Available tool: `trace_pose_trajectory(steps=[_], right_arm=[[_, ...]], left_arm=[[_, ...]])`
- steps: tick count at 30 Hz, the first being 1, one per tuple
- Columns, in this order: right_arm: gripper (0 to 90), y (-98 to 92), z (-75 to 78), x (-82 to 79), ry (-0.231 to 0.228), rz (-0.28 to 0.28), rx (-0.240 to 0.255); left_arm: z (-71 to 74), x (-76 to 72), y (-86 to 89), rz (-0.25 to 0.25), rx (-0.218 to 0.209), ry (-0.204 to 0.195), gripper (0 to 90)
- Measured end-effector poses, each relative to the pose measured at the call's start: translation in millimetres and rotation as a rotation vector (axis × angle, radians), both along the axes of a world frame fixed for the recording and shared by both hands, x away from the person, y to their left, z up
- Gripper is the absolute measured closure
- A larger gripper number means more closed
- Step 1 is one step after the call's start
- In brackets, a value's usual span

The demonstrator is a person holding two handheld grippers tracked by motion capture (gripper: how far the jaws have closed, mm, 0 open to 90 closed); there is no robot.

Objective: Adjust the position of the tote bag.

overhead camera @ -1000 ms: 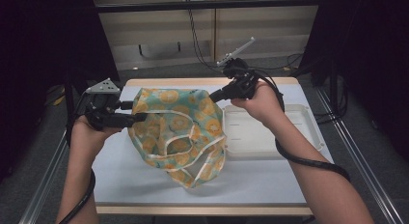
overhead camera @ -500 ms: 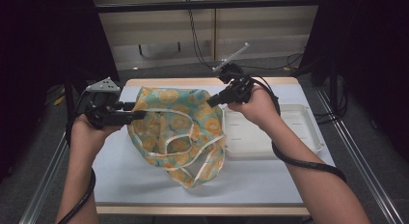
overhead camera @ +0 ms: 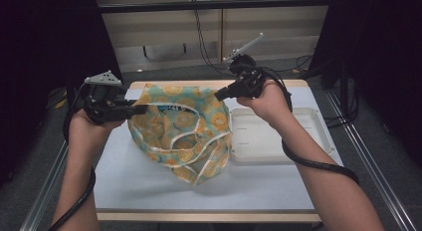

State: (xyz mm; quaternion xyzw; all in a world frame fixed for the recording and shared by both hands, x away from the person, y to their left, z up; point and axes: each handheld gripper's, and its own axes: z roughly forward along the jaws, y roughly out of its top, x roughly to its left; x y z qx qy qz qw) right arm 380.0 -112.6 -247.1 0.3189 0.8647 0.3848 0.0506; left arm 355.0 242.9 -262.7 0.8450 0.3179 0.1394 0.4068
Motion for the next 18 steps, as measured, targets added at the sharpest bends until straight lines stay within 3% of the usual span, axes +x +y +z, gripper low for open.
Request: trace_pose_trajectory(steps=[9, 11, 14, 18], right_arm=[[90.0, -1.4, 1.2, 7.5, -0.001, -0.033, 0.024], [90.0, -1.2, 1.8, 8.6, -0.001, -0.035, 0.021], [90.0, -1.7, 1.3, 9.4, 0.002, -0.03, 0.02], [90.0, -5.7, 2.7, 9.0, 0.0, -0.033, 0.029]], left_arm=[[3.9, 12.5, 3.1, 0.059, -0.02, 0.033, 74.7], [3.6, 14.2, 4.2, 0.058, -0.038, 0.04, 74.2], [3.2, 13.6, 2.6, 0.043, -0.029, 0.054, 73.0], [6.0, 12.2, 2.1, 0.028, -0.025, 0.044, 72.5]])
